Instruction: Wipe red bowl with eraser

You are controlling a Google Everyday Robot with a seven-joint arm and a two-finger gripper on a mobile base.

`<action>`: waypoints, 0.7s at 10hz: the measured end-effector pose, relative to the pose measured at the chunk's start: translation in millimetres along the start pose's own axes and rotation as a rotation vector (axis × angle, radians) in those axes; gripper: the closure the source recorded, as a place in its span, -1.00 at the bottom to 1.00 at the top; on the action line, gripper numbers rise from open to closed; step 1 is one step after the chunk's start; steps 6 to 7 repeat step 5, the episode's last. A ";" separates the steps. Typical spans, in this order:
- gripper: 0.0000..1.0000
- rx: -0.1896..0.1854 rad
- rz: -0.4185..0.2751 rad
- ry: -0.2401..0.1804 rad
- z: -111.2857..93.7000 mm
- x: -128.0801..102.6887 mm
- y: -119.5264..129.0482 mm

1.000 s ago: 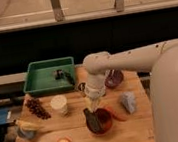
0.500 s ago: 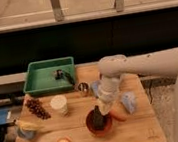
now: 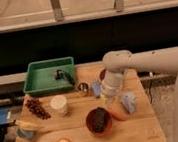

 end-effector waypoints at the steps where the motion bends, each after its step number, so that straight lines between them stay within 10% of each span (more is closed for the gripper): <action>1: 0.99 0.003 -0.017 -0.005 -2.3 -7.9 6.5; 7: 0.62 0.012 -0.038 -0.013 -3.2 -13.4 13.9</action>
